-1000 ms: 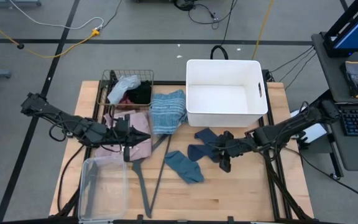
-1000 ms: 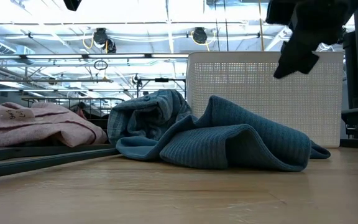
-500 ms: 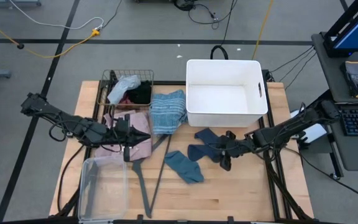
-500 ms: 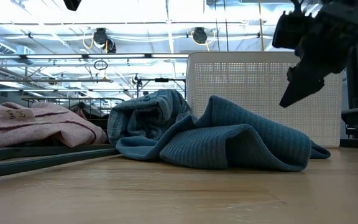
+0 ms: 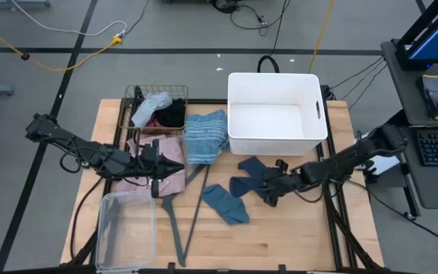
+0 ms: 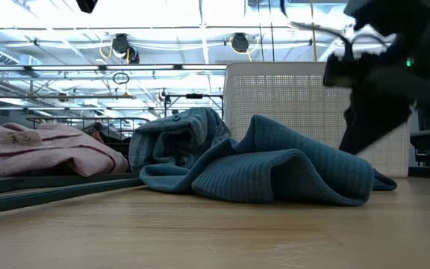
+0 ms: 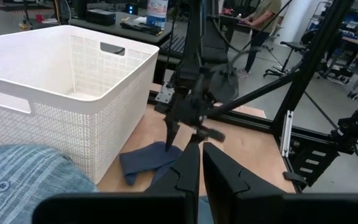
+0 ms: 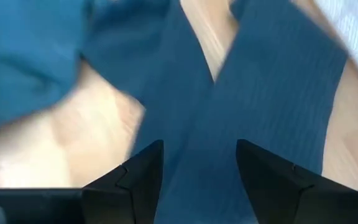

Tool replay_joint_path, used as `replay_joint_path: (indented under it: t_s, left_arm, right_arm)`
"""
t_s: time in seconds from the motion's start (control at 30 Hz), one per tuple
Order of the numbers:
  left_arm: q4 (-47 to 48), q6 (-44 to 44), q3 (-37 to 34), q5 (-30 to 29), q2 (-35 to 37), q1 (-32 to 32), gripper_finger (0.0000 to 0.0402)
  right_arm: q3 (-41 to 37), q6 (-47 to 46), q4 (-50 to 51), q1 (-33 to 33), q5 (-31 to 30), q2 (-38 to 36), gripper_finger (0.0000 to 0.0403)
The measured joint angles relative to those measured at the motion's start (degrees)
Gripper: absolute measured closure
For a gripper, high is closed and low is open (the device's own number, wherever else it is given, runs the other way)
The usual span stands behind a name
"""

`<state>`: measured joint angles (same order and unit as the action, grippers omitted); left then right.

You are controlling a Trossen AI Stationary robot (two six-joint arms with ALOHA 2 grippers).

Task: Pick & Place Cloths
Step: Put the dark blue sock into the transparent bin

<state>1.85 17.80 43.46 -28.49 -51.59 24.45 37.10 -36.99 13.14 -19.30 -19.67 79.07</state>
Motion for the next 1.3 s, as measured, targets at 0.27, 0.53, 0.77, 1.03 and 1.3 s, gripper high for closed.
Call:
replay_joint_path:
  t_s: [0.27, 0.53, 0.77, 1.03, 1.3]
  left_arm:
    - [0.00, 0.51, 0.00, 0.00, 0.00, 0.02, 0.0380]
    - [0.01, 0.32, 0.00, 0.00, 0.00, 0.02, 0.0380]
    - [0.02, -1.49, 0.00, 0.01, -0.01, 0.02, 0.0380]
    - [0.04, -4.38, 0.02, -0.07, -0.02, 0.01, 0.0380]
    - [0.01, -10.58, 0.02, -3.21, -0.02, 0.02, 0.0380]
  right_arm:
    - [0.24, -6.76, -0.52, -0.18, -1.24, 9.82, 0.0210]
    - [0.13, -13.75, -0.16, -1.10, -1.24, 11.87, 0.0274]
    - [0.01, -14.95, -1.67, -1.41, 1.06, 7.67, 0.0377]
    - [-0.20, -16.62, -2.43, -1.46, 5.16, -0.20, 0.0393]
    - [-0.20, -14.38, -13.49, -1.46, 5.58, -8.30, 0.0395]
